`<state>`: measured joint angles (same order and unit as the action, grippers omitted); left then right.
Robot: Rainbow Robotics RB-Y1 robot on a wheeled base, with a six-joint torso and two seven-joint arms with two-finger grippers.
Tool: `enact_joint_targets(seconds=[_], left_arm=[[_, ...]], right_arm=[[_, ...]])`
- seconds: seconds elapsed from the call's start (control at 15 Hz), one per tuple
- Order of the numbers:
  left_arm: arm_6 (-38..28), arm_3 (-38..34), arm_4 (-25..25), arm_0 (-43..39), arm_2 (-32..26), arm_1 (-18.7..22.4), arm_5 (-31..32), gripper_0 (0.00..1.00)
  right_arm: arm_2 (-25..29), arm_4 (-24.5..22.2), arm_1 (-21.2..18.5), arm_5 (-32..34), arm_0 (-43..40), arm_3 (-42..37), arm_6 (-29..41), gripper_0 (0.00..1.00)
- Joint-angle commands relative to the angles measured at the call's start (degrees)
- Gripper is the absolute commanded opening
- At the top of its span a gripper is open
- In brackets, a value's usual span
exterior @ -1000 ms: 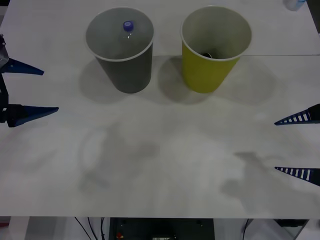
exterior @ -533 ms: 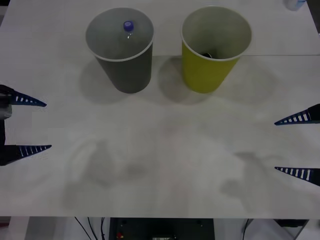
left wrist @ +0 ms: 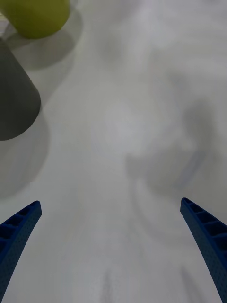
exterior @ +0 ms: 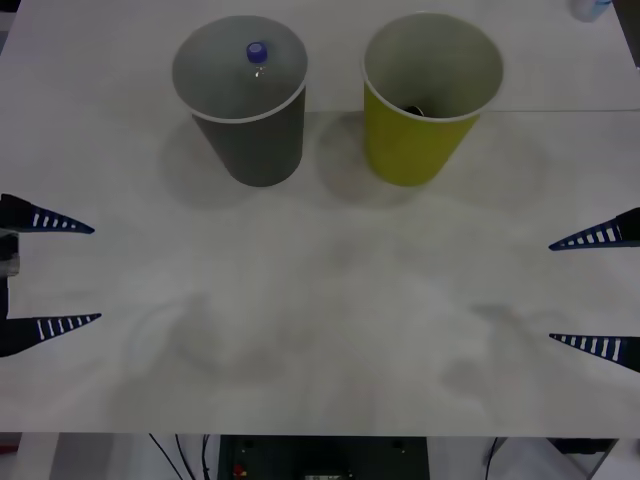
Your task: Put the can into the green bin and the plastic bottle into the gray bin
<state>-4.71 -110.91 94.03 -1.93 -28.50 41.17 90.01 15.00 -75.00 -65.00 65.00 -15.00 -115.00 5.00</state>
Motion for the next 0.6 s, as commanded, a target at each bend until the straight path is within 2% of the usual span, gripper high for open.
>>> enact_joint_targets(seconds=[0.07, 0.6], left_arm=[[0.49, 0.00, -1.57, -1.50, -0.16, -0.04, -0.01, 1.00], [0.93, 0.00, -1.57, -3.79, -1.21, 0.05, -0.01, 1.00]], right_arm=[[0.00, 0.00, 0.00, 0.00, 0.00, 0.00, 0.00, 1.00], [0.00, 0.00, 0.00, 0.00, 0.00, 0.00, 0.00, 1.00]])
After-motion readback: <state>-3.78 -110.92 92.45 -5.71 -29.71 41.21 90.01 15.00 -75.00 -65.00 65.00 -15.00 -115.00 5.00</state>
